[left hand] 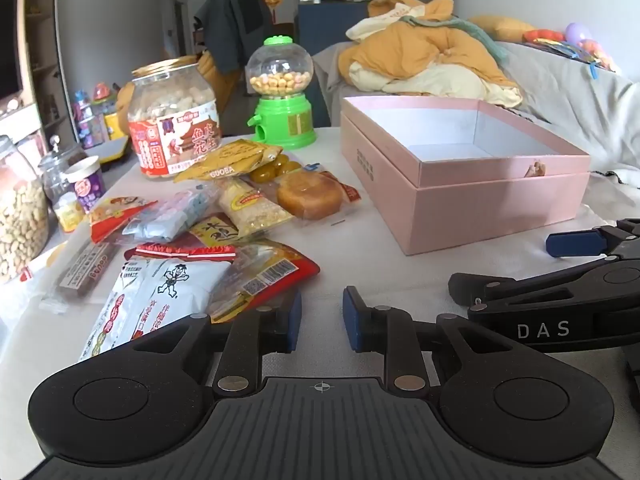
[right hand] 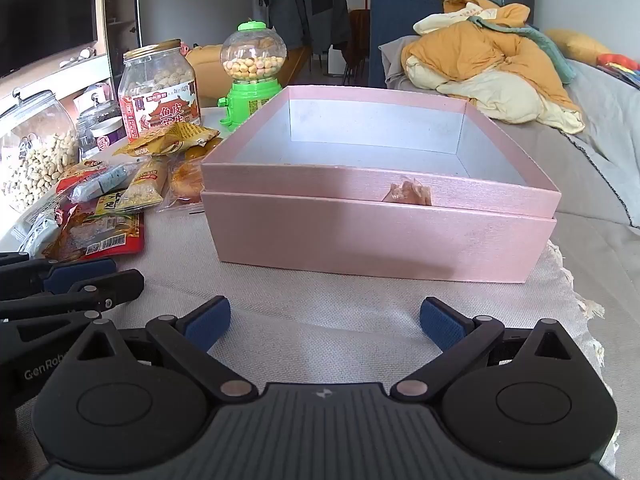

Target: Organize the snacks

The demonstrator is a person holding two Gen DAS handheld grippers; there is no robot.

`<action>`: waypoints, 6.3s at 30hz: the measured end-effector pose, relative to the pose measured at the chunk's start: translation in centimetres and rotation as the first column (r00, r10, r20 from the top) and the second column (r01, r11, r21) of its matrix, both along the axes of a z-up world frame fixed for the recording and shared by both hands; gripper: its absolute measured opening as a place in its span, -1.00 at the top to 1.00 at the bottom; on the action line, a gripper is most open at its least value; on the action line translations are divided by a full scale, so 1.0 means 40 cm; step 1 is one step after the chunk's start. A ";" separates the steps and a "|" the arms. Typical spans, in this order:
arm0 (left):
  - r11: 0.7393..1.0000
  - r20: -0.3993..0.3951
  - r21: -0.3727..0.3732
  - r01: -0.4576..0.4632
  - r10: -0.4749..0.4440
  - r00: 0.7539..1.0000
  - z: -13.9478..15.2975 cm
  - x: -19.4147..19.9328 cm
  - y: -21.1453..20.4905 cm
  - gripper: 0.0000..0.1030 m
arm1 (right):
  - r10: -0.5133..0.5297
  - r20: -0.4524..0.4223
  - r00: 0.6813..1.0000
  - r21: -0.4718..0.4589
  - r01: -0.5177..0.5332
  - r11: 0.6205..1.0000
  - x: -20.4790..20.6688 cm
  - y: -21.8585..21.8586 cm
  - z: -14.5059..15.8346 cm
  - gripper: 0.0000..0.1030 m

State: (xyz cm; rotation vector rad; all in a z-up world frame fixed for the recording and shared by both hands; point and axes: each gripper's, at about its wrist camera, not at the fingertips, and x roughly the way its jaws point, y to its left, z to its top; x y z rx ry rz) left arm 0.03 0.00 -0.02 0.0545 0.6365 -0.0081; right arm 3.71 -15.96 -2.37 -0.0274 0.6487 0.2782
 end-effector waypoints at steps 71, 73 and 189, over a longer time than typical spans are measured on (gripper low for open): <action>1.000 0.009 0.014 0.000 0.000 1.000 -0.001 -0.001 -0.001 0.47 | 0.001 0.002 1.000 0.003 -0.001 1.000 0.002 0.002 -0.002 -1.00; 1.000 0.009 0.015 0.000 0.000 1.000 -0.001 -0.001 -0.001 0.47 | 0.001 0.002 1.000 0.003 -0.001 1.000 0.002 0.001 -0.003 -1.00; 0.965 -0.007 -0.262 0.013 -0.015 1.000 0.145 -0.049 0.398 0.19 | 0.529 -0.126 0.839 -0.045 -0.537 0.842 -0.077 0.333 0.163 -0.47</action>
